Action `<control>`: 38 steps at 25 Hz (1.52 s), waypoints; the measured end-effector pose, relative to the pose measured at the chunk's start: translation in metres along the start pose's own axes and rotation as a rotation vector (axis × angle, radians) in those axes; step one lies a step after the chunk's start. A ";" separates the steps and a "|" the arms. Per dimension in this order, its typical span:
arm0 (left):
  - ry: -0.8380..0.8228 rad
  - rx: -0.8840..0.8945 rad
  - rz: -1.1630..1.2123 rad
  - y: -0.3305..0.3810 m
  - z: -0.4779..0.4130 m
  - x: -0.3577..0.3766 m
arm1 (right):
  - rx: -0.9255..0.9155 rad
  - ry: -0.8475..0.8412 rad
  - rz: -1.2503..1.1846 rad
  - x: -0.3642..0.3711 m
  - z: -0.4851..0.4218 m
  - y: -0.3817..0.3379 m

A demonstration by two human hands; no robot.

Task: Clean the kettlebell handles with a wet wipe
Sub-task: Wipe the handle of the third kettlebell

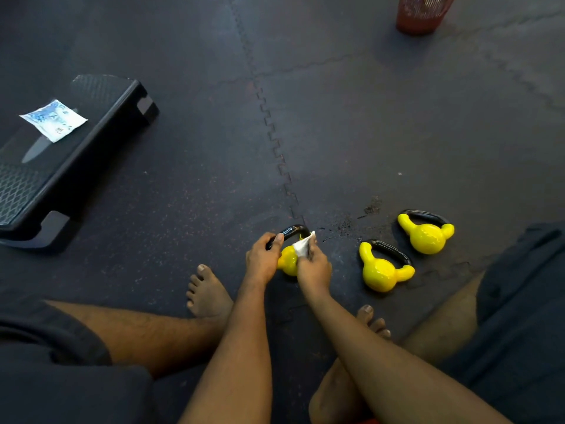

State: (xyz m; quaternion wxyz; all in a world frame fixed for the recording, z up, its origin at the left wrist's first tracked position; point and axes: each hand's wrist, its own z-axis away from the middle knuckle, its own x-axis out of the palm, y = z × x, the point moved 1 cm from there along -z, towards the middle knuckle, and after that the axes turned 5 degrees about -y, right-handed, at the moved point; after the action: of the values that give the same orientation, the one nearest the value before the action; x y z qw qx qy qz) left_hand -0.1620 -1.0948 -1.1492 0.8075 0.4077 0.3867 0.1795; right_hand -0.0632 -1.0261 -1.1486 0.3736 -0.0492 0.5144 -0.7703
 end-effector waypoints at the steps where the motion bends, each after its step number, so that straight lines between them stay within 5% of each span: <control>1: 0.006 0.007 -0.003 0.000 -0.001 0.000 | -0.023 -0.029 0.061 -0.001 0.004 0.003; 10: -0.007 0.028 0.007 0.001 -0.004 0.000 | -0.420 -0.068 0.491 0.008 0.020 0.028; 25: -0.047 0.027 0.004 0.003 -0.004 0.002 | -0.440 0.018 0.805 0.015 0.015 0.034; 38: -0.082 0.064 0.034 -0.001 0.001 -0.003 | -0.043 0.047 -0.184 0.000 -0.027 0.001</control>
State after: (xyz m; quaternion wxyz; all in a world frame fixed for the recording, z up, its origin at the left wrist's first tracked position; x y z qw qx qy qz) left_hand -0.1633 -1.0973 -1.1486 0.8061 0.4468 0.3517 0.1640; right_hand -0.0748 -1.0056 -1.1617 0.2880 -0.0862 0.5326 -0.7911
